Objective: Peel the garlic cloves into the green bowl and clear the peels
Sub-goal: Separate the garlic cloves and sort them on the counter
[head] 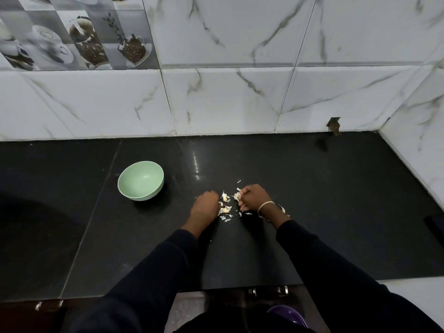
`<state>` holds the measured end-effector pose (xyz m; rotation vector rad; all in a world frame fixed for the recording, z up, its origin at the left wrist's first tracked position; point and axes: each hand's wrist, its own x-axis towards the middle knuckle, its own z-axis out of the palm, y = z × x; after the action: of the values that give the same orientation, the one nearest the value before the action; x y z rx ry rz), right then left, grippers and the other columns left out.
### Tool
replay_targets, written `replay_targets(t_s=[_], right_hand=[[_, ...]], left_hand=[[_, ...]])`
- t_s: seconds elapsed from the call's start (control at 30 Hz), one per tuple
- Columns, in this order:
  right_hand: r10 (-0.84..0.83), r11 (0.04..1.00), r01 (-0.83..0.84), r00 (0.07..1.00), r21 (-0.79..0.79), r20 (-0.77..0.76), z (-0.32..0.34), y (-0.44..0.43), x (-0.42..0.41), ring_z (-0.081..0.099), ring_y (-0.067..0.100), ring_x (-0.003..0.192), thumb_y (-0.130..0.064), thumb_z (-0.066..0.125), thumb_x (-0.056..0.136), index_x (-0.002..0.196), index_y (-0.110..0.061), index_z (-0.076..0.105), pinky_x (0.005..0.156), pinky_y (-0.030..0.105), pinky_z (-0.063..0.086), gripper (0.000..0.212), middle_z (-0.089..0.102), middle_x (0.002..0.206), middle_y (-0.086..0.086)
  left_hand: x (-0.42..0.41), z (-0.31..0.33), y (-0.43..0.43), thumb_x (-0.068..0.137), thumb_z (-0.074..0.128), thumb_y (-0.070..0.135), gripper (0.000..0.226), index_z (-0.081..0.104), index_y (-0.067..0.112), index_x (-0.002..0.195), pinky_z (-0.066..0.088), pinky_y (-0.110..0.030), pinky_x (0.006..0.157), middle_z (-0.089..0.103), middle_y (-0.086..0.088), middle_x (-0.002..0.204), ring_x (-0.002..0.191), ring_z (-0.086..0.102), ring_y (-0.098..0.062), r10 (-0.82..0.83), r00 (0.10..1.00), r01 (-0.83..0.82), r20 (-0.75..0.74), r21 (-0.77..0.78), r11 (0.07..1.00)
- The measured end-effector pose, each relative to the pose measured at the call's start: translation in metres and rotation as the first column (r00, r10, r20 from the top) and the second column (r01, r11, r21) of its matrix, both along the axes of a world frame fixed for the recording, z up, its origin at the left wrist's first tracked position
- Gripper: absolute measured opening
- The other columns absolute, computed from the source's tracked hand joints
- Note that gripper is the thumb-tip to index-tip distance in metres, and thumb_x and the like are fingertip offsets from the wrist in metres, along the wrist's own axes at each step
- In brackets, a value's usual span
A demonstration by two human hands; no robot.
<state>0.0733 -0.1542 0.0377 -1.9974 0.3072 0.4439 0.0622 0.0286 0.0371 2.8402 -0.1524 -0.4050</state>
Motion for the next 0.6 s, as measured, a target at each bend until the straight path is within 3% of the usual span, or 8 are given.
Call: replay_targets(t_s=[0.17, 0.3, 0.5, 0.6], right_hand=[[0.017, 0.993, -0.009, 0.997, 0.117, -0.071, 0.002, -0.003, -0.003, 0.057, 0.013, 0.042, -0.002, 0.056, 0.098, 0.093, -0.005, 0.062, 0.042, 0.021, 0.049, 0.008, 0.058, 0.063, 0.01], [0.017, 0.993, -0.01, 0.998, 0.119, -0.06, 0.0, -0.004, -0.005, 0.059, 0.014, 0.044, -0.003, 0.057, 0.096, 0.081, -0.004, 0.063, 0.043, 0.022, 0.05, 0.016, 0.06, 0.063, 0.01], [0.008, 0.983, 0.007, 0.997, 0.185, -0.082, 0.003, -0.002, -0.006, 0.061, 0.014, 0.041, 0.0, 0.051, 0.1, 0.083, -0.001, 0.057, 0.041, 0.022, 0.05, 0.018, 0.063, 0.064, 0.015], [0.044, 0.975, -0.022, 0.994, 0.222, -0.095, 0.001, -0.002, -0.006, 0.065, 0.016, 0.047, 0.008, 0.044, 0.098, 0.096, 0.004, 0.056, 0.047, 0.022, 0.052, 0.013, 0.068, 0.074, 0.019]], left_hand=[[0.001, 0.001, 0.002, 0.097, 0.059, 0.027, 0.031, 0.055, 0.004, 0.117, 0.052, -0.044, 0.091, 0.063, -0.021, 0.119, 0.11, 0.063, -0.041, -0.029, 0.999, 0.029, -0.019, 0.0, 1.0], [-0.003, -0.002, 0.007, 0.095, 0.059, 0.027, 0.027, 0.059, 0.003, 0.108, 0.051, -0.045, 0.09, 0.063, -0.021, 0.114, 0.105, 0.063, -0.043, -0.026, 1.0, 0.027, 0.012, -0.028, 0.999], [-0.001, 0.001, 0.012, 0.084, 0.065, 0.024, 0.017, 0.062, 0.007, 0.085, 0.054, -0.039, 0.079, 0.06, -0.013, 0.096, 0.089, 0.064, -0.036, 0.077, 0.996, -0.069, 0.035, -0.182, 0.981], [0.0, 0.002, 0.015, 0.078, 0.065, 0.018, 0.008, 0.061, 0.015, 0.072, 0.056, -0.036, 0.075, 0.063, -0.007, 0.087, 0.079, 0.064, -0.028, 0.162, 0.987, -0.147, 0.024, -0.296, 0.944]])
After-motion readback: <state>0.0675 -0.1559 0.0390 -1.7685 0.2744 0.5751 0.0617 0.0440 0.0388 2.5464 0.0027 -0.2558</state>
